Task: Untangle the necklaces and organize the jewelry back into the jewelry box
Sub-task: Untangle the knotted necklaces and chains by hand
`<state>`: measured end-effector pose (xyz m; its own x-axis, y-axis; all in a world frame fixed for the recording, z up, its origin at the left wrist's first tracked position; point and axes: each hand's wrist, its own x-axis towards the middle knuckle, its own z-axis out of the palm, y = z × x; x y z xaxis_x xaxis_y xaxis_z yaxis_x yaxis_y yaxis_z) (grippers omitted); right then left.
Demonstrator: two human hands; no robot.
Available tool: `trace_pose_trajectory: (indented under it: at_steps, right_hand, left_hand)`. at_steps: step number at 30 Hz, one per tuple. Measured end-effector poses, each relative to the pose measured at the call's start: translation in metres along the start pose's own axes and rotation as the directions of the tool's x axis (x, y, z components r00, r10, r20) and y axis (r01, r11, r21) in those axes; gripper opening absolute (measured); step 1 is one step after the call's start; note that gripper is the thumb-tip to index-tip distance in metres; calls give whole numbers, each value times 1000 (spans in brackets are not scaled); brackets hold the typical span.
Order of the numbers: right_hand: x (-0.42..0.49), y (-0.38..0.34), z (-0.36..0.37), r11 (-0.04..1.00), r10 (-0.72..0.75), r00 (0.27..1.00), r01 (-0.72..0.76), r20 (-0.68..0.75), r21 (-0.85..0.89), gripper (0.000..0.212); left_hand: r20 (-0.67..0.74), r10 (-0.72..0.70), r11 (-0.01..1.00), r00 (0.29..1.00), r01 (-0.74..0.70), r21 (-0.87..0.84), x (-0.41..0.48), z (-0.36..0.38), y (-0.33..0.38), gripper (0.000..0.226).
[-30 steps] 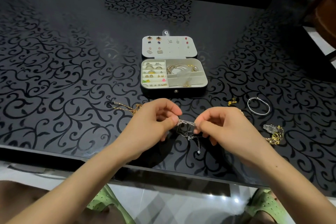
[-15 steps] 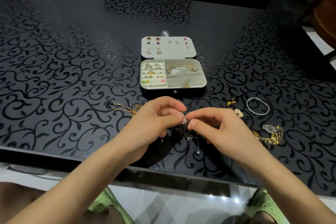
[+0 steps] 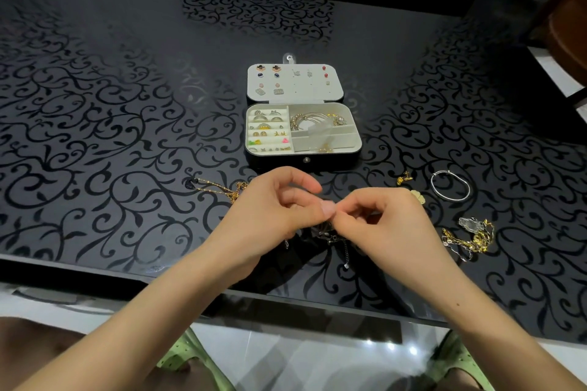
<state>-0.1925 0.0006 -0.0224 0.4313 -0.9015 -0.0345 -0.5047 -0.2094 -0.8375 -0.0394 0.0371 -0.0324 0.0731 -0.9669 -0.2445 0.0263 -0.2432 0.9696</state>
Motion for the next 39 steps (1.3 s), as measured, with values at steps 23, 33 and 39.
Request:
trace_pose_trajectory:
  at_steps: [23, 33, 39]
  right_hand:
    - [-2, 2, -2, 941, 181, 951, -242, 251, 237, 12]
    - [5, 3, -3, 941, 161, 961, -218, 224, 259, 13]
    - [8, 9, -5, 919, 188, 956, -252, 224, 304, 12]
  left_hand:
    - [-85, -80, 995, 993, 75, -62, -1, -1, 7, 27]
    - [-121, 260, 822, 958, -154, 548, -2, 5, -7, 18]
    - [-40, -59, 997, 997, 61, 40, -2, 0, -5, 23]
